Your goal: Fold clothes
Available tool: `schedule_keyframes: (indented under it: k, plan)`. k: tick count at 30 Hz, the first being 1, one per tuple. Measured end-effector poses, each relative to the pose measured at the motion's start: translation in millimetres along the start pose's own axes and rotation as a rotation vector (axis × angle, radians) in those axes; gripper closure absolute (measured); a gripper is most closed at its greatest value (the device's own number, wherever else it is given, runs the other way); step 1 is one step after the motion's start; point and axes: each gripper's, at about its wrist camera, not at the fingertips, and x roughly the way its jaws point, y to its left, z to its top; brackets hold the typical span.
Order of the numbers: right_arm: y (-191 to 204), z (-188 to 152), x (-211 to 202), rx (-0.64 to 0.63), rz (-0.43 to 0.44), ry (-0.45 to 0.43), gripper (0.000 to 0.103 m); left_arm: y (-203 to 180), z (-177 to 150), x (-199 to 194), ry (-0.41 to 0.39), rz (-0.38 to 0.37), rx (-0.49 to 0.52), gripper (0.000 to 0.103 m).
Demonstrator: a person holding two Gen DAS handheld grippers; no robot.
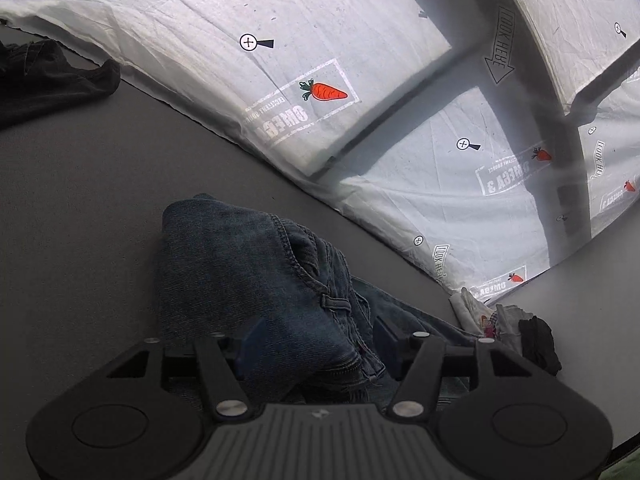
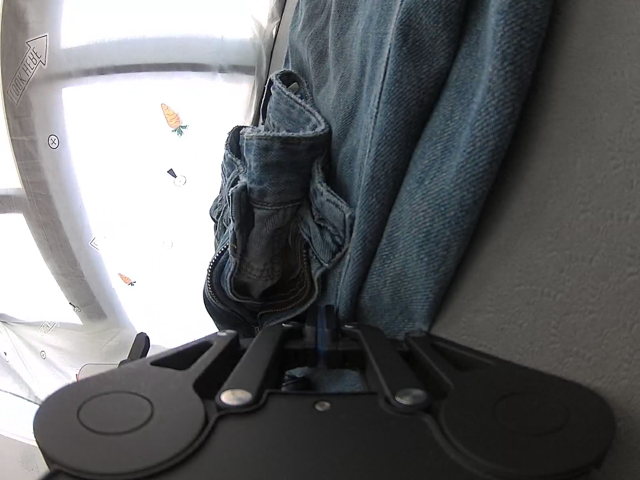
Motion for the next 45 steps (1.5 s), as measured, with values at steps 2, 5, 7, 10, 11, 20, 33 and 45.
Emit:
schedule_keyframes:
  k: [2, 5, 7, 10, 11, 20, 33, 45]
  plan:
    - [-4.2, -3.2, -8.2, 0.022, -0.002, 0.002, 0.103, 10.2, -6.7, 1.8, 0.022, 0.108, 0.006, 0.043]
    - [-5.0, -7.6, -19.4, 0.053, -0.005, -0.002, 0.095, 26.3, -17.9, 10.3, 0.079, 0.191, -0.014, 0.043]
    - [3.2, -9.0, -25.2, 0.03, -0.022, -0.012, 0.079, 34.8, -24.2, 14.9, 0.109, 0.222, -0.029, 0.043]
    - [21.6, -8.2, -37.8, -0.044, -0.024, -0.034, 0.047, 38.4, -26.8, 16.9, 0.12, 0.224, -0.026, 0.038]
    - [29.8, -6.8, -43.9, -0.075, -0.032, -0.054, 0.044, 38.5, -25.7, 16.9, 0.121, 0.225, -0.027, 0.038]
    - [81.9, 7.4, -59.2, -0.363, -0.256, -0.184, 0.032, 53.9, 5.5, 12.6, 0.05, 0.256, -0.116, 0.036]
    - [94.9, 6.4, -6.4, -0.501, -0.327, -0.198, 0.019, 37.3, -5.3, 33.9, 0.055, 0.348, 0.046, 0.015]
    - [142.5, 2.0, 0.0, -0.76, -0.353, -0.213, 0.074, 26.5, -7.1, 42.1, 0.064, 0.417, -0.009, 0.005]
